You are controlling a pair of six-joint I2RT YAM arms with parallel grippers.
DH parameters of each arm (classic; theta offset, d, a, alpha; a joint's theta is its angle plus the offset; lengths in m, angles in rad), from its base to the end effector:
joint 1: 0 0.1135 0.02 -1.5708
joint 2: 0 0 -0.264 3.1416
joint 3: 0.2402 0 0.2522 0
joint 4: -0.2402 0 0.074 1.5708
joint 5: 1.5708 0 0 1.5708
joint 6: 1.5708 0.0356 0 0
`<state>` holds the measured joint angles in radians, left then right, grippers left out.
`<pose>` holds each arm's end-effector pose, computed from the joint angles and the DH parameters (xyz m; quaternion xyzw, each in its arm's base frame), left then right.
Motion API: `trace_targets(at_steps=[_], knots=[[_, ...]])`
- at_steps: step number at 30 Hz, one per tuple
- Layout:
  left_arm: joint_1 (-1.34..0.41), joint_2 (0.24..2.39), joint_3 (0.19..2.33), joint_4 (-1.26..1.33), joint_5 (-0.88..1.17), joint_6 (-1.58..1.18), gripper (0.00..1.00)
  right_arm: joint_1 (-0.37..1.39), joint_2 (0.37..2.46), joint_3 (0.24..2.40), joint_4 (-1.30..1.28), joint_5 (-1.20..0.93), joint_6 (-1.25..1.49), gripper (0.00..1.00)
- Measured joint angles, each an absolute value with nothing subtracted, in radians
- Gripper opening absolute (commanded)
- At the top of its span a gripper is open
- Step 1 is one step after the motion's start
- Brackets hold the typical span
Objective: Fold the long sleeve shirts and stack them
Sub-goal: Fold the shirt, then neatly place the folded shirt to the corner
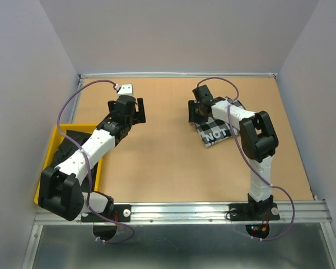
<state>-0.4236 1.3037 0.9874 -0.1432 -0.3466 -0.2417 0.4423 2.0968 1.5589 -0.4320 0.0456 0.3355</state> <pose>0.2767 -0.1115 0.3013 -0.0146 0.8416 -0.0312 0.5389 0.4125 0.1935 0.1775 -0.0442 0.9540 0.0920 0.2820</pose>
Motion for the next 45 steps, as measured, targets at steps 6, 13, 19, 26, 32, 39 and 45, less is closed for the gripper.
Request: trace_targets(at_steps=[6,13,19,26,32,39,45], knots=[[-0.424,1.304,0.987,-0.141,-0.349,-0.241,0.94,0.447,1.914,1.428,-0.432,0.06,0.442,0.92],[-0.424,1.304,0.987,-0.139,-0.35,-0.241,0.94,0.334,1.464,1.138,-0.403,0.177,0.707,1.0],[-0.424,1.304,0.987,-0.139,-0.35,-0.241,0.94,0.191,1.279,0.896,-0.367,0.221,0.911,0.97],[-0.424,1.304,0.987,-0.138,-0.35,-0.241,0.94,0.055,1.218,0.579,-0.167,0.133,1.092,0.93],[-0.424,1.304,0.987,-0.138,-0.35,-0.241,0.94,0.012,1.266,0.445,0.112,0.035,1.199,0.92],[-0.424,1.304,0.975,-0.131,-0.354,-0.24,0.94,0.012,1.397,0.423,0.387,-0.023,1.268,0.83],[-0.423,1.304,0.974,-0.13,-0.362,-0.239,0.94,0.012,1.459,0.387,0.511,-0.019,1.307,0.6]])
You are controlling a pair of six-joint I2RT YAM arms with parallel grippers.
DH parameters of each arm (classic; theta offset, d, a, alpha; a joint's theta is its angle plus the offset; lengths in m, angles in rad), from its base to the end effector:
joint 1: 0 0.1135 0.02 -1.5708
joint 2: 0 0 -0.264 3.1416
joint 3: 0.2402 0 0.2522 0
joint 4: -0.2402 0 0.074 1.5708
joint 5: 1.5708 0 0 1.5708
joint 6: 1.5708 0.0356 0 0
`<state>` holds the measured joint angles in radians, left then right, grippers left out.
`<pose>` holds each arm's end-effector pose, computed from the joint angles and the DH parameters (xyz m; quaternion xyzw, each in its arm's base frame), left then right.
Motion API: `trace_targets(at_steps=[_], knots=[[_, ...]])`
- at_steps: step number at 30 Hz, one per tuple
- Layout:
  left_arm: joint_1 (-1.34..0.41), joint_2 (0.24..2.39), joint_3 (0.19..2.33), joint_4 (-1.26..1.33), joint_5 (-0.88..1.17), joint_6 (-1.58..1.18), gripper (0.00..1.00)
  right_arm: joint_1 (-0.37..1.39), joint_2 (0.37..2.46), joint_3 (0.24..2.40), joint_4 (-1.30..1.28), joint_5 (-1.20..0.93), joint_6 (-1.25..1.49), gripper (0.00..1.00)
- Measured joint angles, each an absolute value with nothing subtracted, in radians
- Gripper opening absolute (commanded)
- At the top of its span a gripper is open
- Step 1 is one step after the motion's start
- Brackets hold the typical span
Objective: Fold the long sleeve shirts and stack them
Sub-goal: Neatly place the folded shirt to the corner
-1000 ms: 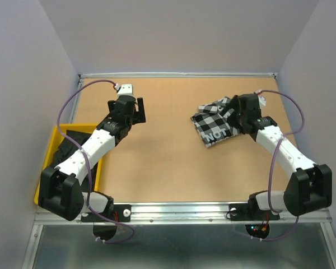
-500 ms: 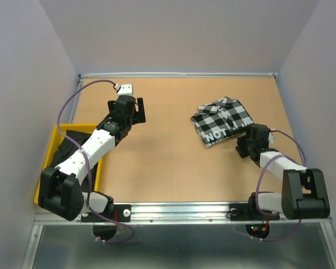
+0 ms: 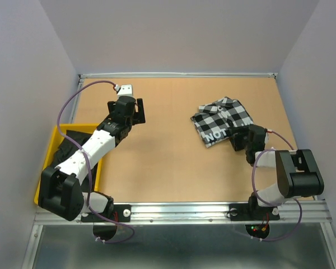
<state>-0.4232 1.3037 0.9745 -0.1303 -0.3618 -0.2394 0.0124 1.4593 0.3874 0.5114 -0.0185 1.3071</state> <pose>0.2766 -0.1108 0.2981 -0.0178 0.8409 -0.0242 0.5404 0.2533 0.0038 0.1312 0.5242 0.7007 0.3030 0.3774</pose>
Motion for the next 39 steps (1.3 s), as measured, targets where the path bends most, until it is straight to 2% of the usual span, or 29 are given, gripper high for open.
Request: trace_targets(at_steps=[2,3,6,7,9,21,29,39], knots=[[-0.424,1.304,0.974,-0.13,-0.366,-0.238,0.94,0.012,1.485,0.382,0.548,-0.01,1.325,0.48],[-0.424,1.304,0.974,-0.13,-0.368,-0.237,0.94,0.012,1.501,0.382,0.564,-0.007,1.335,0.37],[-0.424,1.304,0.974,-0.13,-0.37,-0.237,0.94,0.012,1.563,0.382,0.624,0.004,1.363,0.25],[-0.424,1.304,0.974,-0.13,-0.371,-0.236,0.94,0.012,1.583,0.382,0.644,0.007,1.373,0.12],[-0.424,1.304,0.974,-0.13,-0.374,-0.236,0.94,0.012,1.622,0.385,0.686,0.015,1.396,0.0],[-0.423,1.304,0.957,-0.106,-0.395,-0.232,0.94,-0.087,1.819,0.517,0.839,0.12,1.545,0.0],[-0.423,1.304,0.91,-0.088,-0.382,-0.235,0.94,-0.22,2.069,0.835,0.862,0.121,1.556,0.0],[-0.423,1.235,0.908,-0.131,-0.308,-0.307,0.94,-0.269,2.318,1.151,0.917,0.101,1.588,0.01]])
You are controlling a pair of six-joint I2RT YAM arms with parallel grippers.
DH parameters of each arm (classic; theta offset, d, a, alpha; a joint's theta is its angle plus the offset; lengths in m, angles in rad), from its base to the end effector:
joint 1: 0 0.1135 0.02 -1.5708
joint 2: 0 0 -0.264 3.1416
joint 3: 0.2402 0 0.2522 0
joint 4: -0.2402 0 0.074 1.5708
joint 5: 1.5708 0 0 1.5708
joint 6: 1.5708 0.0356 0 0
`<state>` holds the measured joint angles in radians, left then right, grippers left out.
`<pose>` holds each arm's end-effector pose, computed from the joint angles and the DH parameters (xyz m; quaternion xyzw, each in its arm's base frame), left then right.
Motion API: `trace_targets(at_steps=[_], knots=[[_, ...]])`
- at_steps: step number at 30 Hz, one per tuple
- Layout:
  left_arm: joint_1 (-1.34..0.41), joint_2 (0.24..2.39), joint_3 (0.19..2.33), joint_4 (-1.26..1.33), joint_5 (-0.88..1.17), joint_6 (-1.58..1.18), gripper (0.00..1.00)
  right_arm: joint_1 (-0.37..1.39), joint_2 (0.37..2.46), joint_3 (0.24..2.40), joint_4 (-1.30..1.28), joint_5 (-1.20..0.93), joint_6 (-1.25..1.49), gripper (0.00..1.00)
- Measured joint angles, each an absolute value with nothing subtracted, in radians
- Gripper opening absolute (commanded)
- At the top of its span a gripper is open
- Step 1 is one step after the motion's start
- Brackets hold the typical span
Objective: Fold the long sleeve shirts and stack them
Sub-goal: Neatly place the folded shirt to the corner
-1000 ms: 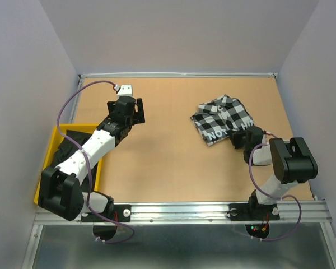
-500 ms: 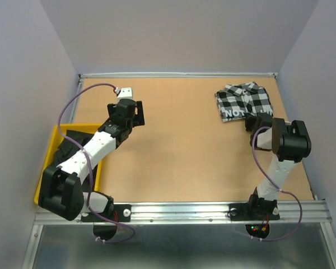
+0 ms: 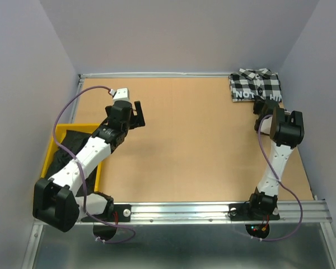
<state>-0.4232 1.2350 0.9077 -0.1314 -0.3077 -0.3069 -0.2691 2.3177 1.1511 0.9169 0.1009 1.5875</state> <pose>0.2607 -0.1056 0.2930 -0.0320 0.8426 -0.0646 0.5337 0.4395 -0.1249 0.0786 0.6499 0.4478 0.3438 0.5088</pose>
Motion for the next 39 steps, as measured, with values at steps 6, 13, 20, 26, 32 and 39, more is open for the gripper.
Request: trace_targets(at_steps=[6,13,20,26,32,39], knots=[[-0.423,1.123,0.949,-0.189,-0.282,-0.349,0.96,-0.269,2.378,1.248,0.918,0.098,1.592,0.57],[-0.423,1.039,0.976,-0.281,-0.257,-0.401,0.99,-0.269,2.293,1.17,0.973,0.078,1.585,1.0],[-0.423,0.881,0.976,-0.403,-0.258,-0.457,0.99,-0.27,2.041,0.883,0.838,0.084,1.562,1.0],[-0.423,0.718,1.055,-0.567,-0.317,-0.49,0.99,-0.271,1.746,0.801,0.539,0.098,1.478,1.0],[-0.423,0.57,1.155,-0.747,-0.369,-0.512,0.99,-0.274,1.427,0.744,0.207,0.098,1.312,1.0],[-0.423,0.414,1.234,-0.96,-0.412,-0.544,0.99,-0.274,0.976,0.776,-0.226,0.099,0.966,1.0]])
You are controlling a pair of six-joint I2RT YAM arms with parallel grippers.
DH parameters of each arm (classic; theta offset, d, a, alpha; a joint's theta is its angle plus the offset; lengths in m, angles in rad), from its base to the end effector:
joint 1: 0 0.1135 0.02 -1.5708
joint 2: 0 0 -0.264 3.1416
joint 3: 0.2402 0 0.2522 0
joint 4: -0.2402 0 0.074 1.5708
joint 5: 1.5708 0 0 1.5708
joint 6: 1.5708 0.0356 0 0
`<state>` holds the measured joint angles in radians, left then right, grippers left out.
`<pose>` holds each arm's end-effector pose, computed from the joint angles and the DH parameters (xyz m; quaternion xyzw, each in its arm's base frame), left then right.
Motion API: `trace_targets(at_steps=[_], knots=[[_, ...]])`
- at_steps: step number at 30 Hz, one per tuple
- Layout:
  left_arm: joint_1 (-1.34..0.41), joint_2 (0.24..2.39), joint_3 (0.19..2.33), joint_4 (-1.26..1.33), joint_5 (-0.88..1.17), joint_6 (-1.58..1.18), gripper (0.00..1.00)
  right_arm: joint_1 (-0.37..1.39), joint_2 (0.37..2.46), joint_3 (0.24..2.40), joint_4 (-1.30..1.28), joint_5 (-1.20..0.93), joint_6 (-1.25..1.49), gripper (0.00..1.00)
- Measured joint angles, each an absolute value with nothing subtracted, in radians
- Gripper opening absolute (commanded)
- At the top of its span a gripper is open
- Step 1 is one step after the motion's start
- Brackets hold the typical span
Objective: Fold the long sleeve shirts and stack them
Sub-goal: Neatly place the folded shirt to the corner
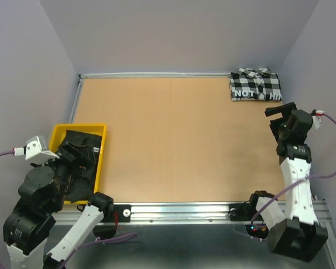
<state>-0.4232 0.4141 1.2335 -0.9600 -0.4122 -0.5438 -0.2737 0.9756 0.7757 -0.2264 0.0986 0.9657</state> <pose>0.0125 0.0100 0.4247 -0.1785 0.7296 -0.1616 0.6401 0.2143 -0.0638 0.2970 0.5094 0.6680 0.1445 0.5229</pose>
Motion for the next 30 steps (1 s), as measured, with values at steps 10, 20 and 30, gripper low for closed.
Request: trace_targets(at_steps=[10,20,30], knots=[[-0.423,0.273,1.378,-1.111,-0.4,-0.505,0.99,-0.274,0.435,1.044,-0.686,0.077,0.577,1.0],[-0.424,0.202,1.362,-1.129,-0.366,-0.445,0.99,-0.274,0.239,1.261,-0.847,0.012,0.363,1.0],[-0.424,0.183,1.318,-1.142,-0.345,-0.435,0.99,-0.274,0.196,1.266,-0.968,-0.022,0.33,1.0]])
